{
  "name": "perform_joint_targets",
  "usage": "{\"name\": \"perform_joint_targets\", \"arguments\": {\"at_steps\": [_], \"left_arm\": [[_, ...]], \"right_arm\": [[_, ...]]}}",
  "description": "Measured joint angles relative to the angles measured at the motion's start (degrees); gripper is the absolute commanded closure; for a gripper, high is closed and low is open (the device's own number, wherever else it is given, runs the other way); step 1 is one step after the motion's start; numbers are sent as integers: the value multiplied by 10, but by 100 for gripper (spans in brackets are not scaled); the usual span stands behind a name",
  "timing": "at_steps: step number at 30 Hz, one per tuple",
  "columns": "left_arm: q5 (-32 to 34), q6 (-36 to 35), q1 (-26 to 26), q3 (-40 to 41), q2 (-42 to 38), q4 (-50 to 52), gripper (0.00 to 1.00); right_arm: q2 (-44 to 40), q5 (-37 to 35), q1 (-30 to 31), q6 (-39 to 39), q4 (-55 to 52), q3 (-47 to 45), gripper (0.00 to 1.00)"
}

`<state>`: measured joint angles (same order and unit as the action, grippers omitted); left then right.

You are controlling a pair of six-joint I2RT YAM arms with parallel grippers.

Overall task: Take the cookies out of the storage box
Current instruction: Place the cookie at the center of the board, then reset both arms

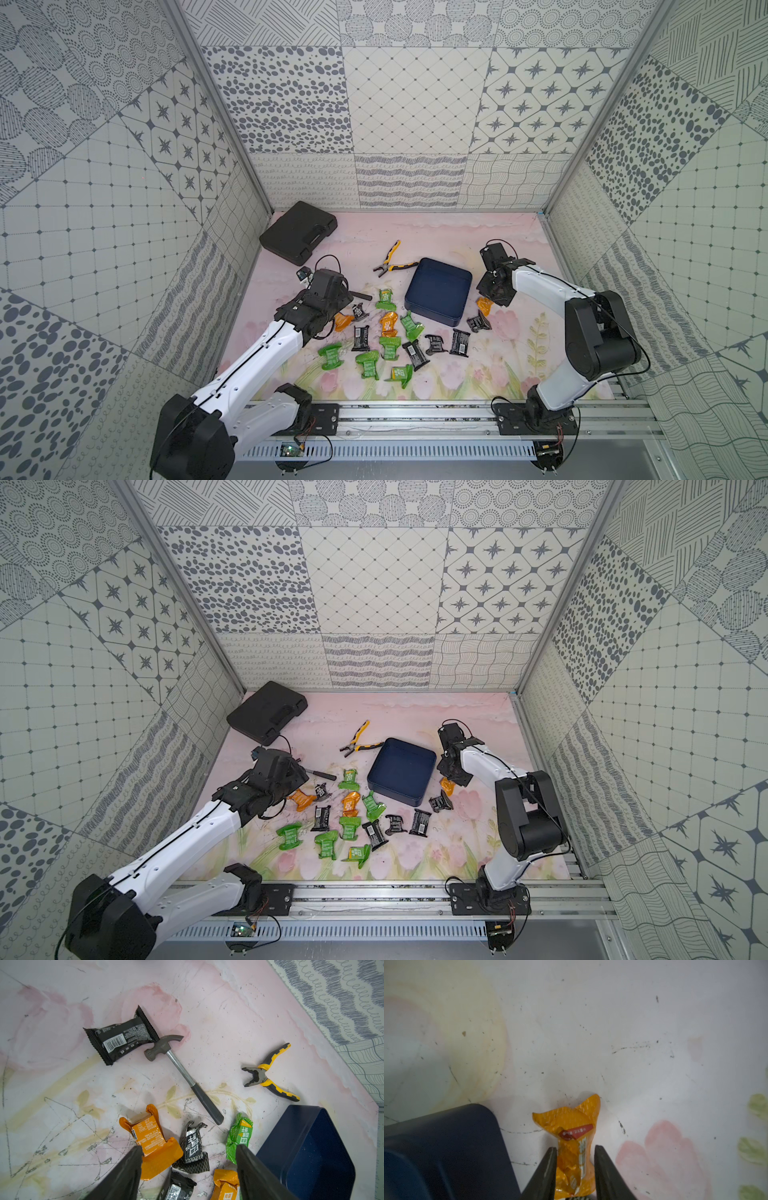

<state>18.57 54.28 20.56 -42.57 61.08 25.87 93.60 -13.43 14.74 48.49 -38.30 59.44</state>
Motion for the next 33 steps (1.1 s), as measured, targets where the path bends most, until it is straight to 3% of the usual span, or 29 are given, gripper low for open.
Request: {"name": "perform_joint_targets", "arguments": {"at_steps": [5,7,14,22,33], "left_arm": [[17,-24,-19,6,0,-23,18],[26,-45,-29,15,0,-37,11],[50,-133,-59,62,-7,-107,6],[15,-283,-141,140,10,-253,5],[-65,-416,-184,194,171,-501,4]], "right_arm": [[-85,-13,-6,-24,13,-20,36],[-137,-19,-12,-42,42,-53,29],[-297,-38,-36,-142,181,-216,22],[-280,-45,-79,-269,330,-262,21],[-190,-3,-97,-392,527,-303,21]]}}
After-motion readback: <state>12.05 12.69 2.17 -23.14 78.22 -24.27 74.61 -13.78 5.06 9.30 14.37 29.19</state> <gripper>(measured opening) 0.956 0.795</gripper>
